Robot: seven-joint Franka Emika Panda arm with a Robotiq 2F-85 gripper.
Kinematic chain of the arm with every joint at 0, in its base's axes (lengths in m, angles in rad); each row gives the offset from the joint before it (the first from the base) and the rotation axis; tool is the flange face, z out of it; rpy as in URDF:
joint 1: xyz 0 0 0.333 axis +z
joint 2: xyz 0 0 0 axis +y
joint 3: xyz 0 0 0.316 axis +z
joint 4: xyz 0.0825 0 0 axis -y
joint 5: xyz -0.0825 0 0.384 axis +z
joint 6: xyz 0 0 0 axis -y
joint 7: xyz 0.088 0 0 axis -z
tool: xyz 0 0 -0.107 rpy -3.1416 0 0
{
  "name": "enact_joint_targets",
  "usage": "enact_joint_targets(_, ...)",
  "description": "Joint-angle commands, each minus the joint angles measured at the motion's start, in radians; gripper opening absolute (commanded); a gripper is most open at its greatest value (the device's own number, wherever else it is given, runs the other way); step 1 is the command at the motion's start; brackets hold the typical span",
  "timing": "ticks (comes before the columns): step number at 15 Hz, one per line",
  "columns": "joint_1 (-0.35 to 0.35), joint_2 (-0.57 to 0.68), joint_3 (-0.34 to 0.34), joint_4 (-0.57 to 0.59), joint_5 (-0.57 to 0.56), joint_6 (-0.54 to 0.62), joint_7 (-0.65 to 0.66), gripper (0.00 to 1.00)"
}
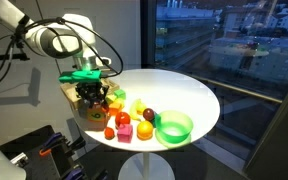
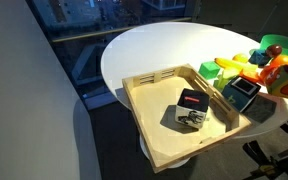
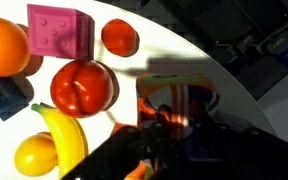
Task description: Put the soft orange block on the tray
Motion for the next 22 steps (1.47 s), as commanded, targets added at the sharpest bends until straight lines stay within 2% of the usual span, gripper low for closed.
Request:
enact_joint_targets(1, 0.02, -0.087, 0.017, 0.001, 0.016, -0.039, 0.05, 0.1)
enact_joint_targets(12, 0.121, -0.164, 0.086, 0.001, 0.031, -0.024, 0.218, 0.11)
enact_joint_targets(22, 0.156, -0.067, 0.107, 0.144, 0.096, -0.08, 0.277, 0.11)
